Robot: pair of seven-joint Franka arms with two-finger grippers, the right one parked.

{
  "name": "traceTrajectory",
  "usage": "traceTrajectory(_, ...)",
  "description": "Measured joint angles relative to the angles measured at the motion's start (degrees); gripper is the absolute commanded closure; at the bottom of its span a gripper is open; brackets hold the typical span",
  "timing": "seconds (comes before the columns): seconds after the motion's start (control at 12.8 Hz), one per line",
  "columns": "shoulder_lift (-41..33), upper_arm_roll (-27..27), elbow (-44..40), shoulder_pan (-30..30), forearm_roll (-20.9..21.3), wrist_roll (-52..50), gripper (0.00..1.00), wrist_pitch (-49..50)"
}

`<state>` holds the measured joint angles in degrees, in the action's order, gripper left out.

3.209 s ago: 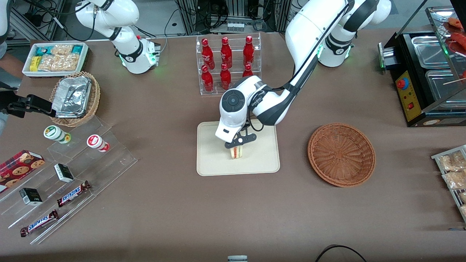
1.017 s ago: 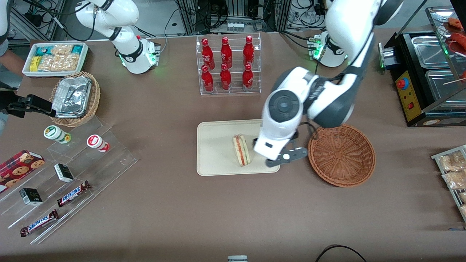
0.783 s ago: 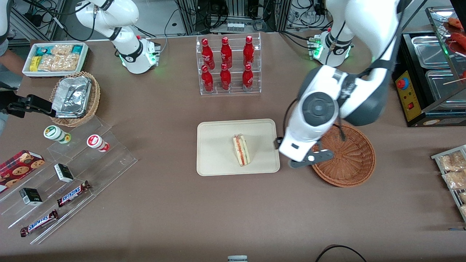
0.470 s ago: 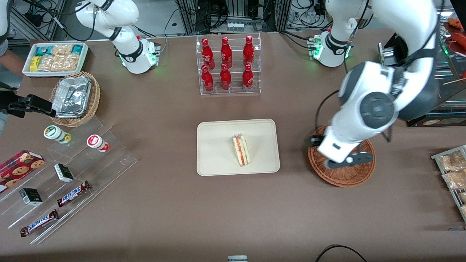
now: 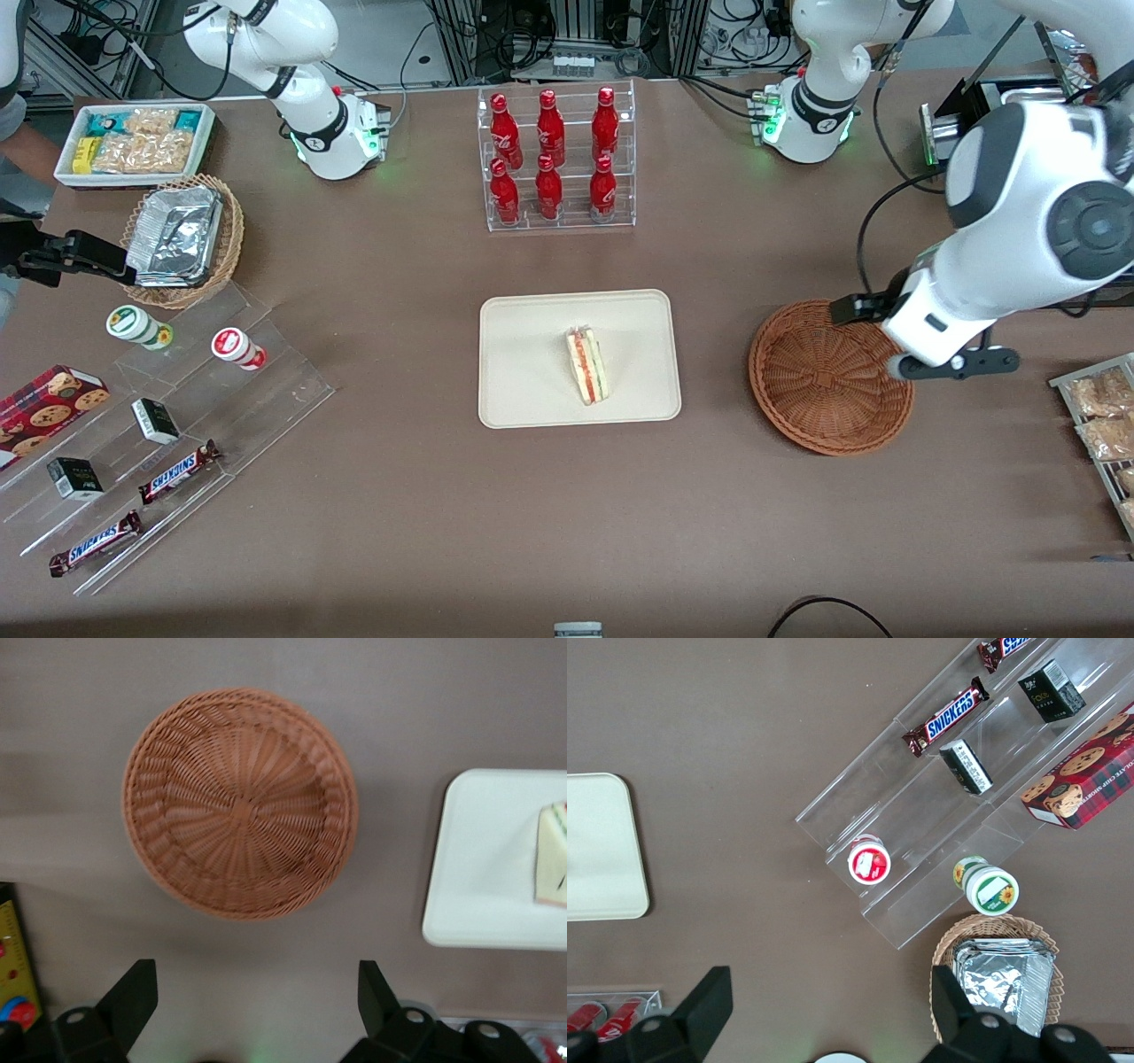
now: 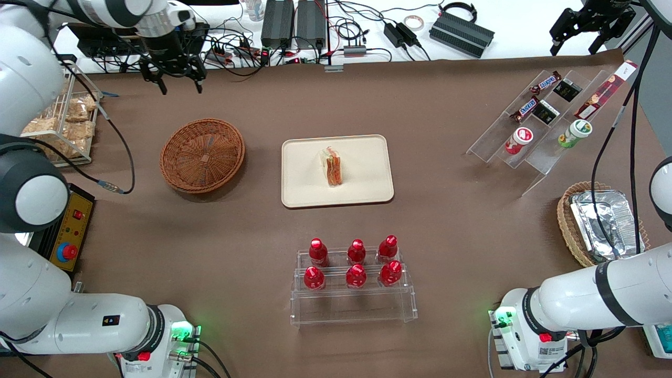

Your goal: Place sandwich from basket to tray

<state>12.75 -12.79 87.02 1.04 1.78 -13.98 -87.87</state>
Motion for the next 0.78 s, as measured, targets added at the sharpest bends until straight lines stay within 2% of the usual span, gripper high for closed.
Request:
traceTrajectory(0.23, -3.78, -1.69, 0.49, 4.65, -0.71, 6.8, 0.0, 4.18)
traceTrajectory(0.78, -11.13, 3.55, 1.18, 2.75, -2.12, 13.75, 0.0, 10.15)
